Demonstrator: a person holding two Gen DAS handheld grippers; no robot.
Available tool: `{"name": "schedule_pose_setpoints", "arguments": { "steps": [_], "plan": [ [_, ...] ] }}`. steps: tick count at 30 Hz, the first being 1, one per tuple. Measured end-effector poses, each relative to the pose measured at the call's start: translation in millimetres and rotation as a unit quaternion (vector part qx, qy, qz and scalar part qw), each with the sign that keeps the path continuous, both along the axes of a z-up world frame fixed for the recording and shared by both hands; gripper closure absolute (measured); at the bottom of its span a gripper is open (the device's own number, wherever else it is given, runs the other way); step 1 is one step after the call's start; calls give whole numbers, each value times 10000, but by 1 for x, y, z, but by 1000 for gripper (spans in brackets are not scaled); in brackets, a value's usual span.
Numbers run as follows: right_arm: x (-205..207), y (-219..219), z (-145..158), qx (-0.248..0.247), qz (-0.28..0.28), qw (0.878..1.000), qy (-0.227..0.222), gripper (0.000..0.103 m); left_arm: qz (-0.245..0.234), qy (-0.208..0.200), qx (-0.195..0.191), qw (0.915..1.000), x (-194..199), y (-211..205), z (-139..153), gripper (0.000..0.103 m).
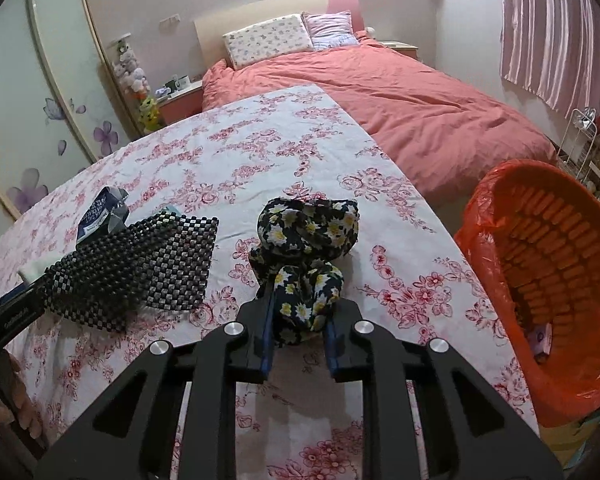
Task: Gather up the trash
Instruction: 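Grasp the floral cloth with the right gripper while the left gripper grasps the green towel, then carry the green towel and floral cloth to the basket and release both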
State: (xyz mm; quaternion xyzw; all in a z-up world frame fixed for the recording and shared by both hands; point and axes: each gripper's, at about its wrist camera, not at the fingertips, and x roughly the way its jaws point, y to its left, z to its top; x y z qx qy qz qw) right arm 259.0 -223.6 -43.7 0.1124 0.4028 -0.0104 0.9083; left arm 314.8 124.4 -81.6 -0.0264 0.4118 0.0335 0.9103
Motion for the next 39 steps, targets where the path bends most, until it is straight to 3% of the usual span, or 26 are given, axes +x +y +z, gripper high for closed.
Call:
{"name": "schedule_pose_setpoints", "arguments": {
  "steps": [9, 12, 14, 16, 25, 39],
  "plan": [
    [2, 8, -2, -79, 146, 9998, 57, 83, -11, 212, -68, 9998, 12, -2, -6, 30],
    [3, 12, -3, -119, 203, 9997, 112, 81, 21, 183, -75, 9998, 11, -1, -5, 47],
    [1, 13, -3, -139, 243, 9996, 95, 82, -75, 144, -110, 9998, 7, 2, -4, 65],
    [-3, 15, -2, -151, 299, 9994, 84, 83, -140, 138, -174, 9997, 1, 5, -2, 71],
    [-8, 21, -4, -220, 405, 9989, 99, 84, -382, 45, -235, 9990, -39, 4, 5, 70],
    [-6, 20, -7, -132, 395, 9990, 138, 83, -244, 152, -337, 9990, -40, 6, -6, 62]
  ]
}}
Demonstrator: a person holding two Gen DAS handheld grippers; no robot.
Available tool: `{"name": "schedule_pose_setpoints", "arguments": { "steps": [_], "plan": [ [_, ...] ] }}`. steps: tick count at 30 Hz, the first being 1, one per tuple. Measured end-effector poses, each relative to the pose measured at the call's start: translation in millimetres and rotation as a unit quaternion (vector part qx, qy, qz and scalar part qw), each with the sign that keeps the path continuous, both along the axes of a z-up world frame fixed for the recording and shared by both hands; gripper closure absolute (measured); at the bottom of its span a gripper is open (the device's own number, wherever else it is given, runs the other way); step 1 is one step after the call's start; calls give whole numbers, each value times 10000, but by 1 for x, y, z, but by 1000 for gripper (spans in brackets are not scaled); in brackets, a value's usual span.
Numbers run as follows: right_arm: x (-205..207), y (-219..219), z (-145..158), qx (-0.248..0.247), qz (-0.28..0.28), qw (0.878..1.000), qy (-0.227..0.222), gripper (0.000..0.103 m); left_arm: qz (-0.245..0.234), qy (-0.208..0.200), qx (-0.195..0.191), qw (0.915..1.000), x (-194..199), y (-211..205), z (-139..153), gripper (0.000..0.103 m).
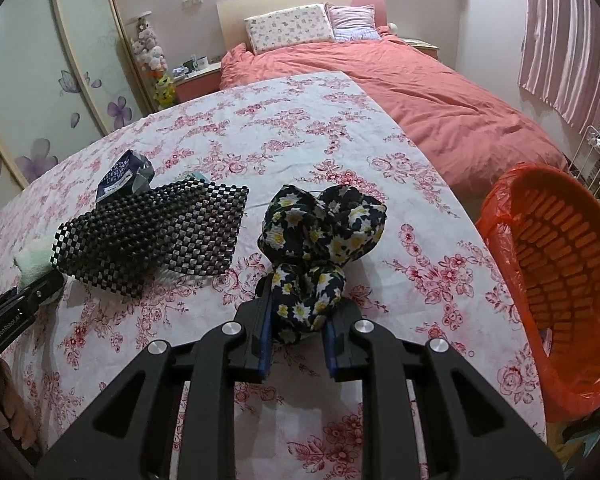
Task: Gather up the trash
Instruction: 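Carry the green towel and floral cloth to the basket and release both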
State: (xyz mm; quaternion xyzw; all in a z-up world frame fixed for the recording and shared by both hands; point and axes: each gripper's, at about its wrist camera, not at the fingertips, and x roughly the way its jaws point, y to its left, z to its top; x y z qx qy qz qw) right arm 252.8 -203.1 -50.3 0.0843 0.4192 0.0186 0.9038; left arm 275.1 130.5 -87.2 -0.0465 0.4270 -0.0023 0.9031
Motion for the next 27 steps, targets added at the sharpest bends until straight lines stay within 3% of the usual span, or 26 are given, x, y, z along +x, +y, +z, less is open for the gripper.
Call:
{"name": "schedule_pose_setpoints", "arguments": {
  "steps": [27],
  "plan": [
    [-3, -10, -1, 366, -20, 9993, -22, 83, 35, -23, -228, 9997, -1, 5, 1, 58]
  ]
}}
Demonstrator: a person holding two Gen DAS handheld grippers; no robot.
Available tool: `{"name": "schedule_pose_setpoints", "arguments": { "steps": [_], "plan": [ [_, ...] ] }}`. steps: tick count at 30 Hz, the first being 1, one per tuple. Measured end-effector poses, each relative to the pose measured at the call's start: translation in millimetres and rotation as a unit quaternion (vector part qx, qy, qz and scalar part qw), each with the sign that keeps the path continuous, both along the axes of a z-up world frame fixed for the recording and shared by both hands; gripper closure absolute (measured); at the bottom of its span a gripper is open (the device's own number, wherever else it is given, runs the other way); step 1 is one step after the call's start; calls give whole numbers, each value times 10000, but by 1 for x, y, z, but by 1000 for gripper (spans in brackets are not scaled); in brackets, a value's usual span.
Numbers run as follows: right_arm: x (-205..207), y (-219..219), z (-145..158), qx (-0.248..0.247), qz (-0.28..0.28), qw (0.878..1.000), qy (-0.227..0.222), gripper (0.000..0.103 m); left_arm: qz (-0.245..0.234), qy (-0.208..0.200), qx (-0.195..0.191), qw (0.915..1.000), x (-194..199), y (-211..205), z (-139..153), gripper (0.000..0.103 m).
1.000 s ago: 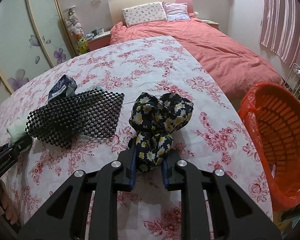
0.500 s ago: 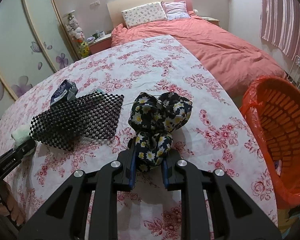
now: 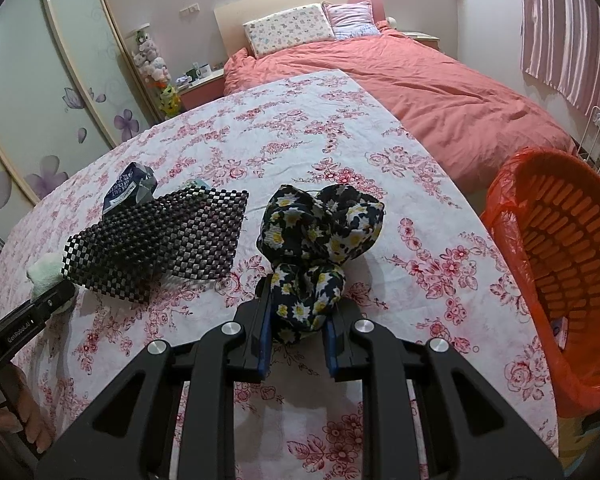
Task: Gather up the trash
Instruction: 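Carry the green towel and floral cloth to the basket and release both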
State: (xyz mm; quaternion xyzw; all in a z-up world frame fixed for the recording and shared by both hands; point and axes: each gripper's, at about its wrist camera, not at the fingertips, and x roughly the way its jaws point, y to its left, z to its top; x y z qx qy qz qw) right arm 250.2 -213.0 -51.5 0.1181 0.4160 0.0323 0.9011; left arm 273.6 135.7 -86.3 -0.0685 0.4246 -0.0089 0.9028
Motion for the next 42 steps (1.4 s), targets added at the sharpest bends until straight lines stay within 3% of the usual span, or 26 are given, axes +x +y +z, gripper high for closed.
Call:
{"name": "schedule_pose_setpoints", "arguments": {
  "steps": [4, 7, 10, 18, 28, 35, 42],
  "plan": [
    [-1, -1, 0, 9, 5, 10000, -1, 83, 4, 0, 11, 10000, 0, 0, 0, 58],
    [-1, -1, 0, 12, 9, 10000, -18, 84, 22, -11, -14, 10000, 1, 0, 0, 71],
    [-5, -4, 3, 26, -24, 10000, -93, 86, 34, 16, 25, 10000, 2, -1, 1, 76],
    [-32, -27, 31, 177, -157, 9985, -502, 87, -82, -342, 53, 9994, -18, -17, 38, 77],
    [-76, -79, 74, 265, -644, 9900, -1228, 87, -1134, -921, -72, 9892, -52, -120, 95, 76],
    [-98, -128, 87, 320, -1201, 9797, -1575, 87, -2007, -1123, -244, 9729, -65, -205, 112, 76],
    [-98, -174, 72, 432, -1759, 9713, -1541, 87, -2809, -1007, -420, 9535, -64, -292, 105, 75]
  ]
}}
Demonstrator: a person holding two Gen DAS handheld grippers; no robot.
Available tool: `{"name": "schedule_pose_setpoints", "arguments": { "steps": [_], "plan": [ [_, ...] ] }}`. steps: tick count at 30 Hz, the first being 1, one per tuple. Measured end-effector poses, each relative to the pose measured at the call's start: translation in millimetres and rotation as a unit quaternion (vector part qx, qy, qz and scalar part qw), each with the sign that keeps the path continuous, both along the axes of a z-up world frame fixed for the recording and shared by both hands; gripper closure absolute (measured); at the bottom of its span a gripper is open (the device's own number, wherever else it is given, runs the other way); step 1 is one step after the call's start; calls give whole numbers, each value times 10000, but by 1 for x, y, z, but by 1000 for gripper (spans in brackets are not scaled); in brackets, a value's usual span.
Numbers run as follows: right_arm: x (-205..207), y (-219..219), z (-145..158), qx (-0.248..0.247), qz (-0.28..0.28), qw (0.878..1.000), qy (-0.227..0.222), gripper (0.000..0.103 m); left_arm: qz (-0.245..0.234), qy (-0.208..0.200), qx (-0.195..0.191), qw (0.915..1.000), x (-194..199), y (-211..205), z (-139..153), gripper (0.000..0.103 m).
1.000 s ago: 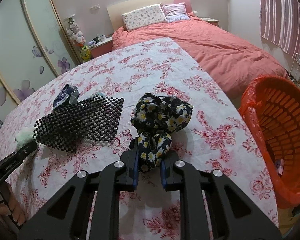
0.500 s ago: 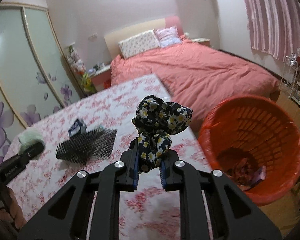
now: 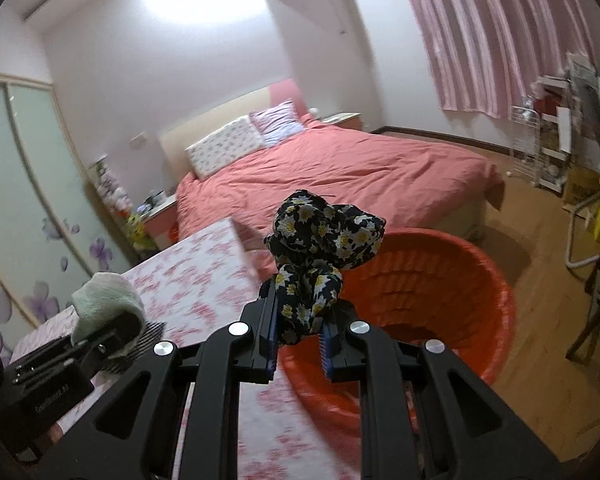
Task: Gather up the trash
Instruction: 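Carry the green towel and floral cloth to the basket and release both, then return to the bed and grasp the black mesh pad with the right gripper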
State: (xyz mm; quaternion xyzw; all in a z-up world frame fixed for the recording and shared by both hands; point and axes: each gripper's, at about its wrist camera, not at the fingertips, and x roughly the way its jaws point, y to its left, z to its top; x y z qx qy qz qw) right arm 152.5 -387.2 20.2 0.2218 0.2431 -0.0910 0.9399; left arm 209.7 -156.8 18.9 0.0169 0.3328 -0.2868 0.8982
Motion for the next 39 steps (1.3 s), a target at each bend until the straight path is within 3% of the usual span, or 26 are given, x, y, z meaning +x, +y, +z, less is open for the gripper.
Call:
{"name": "schedule_pose_setpoints", "arguments": {
  "steps": [9, 12, 13, 16, 19, 28, 39],
  "plan": [
    [10, -48, -21, 376, -328, 9987, 82, 86, -646, 236, 119, 9976, 16, -80, -29, 75],
    [16, -61, -31, 540, -373, 9977, 160, 79, -682, 332, 228, 9969, 27, -96, -42, 59],
    [18, -63, -34, 585, -375, 9974, 196, 72, -651, 335, 256, 9970, 29, -97, -45, 52],
    [19, -66, -44, 613, -390, 9969, 301, 58, -566, 402, 330, 9970, 36, -96, -55, 45],
    [17, -64, -47, 633, -419, 9965, 356, 51, -461, 455, 345, 9973, 41, -88, -59, 40],
    [12, -51, -32, 407, -380, 9977, 387, 48, 45, 152, 593, 9981, 34, -44, -53, 32],
    [26, 14, -19, 152, 329, 9981, 504, 48, 1219, 25, 753, 9897, 31, 78, -45, 29]
  ]
}}
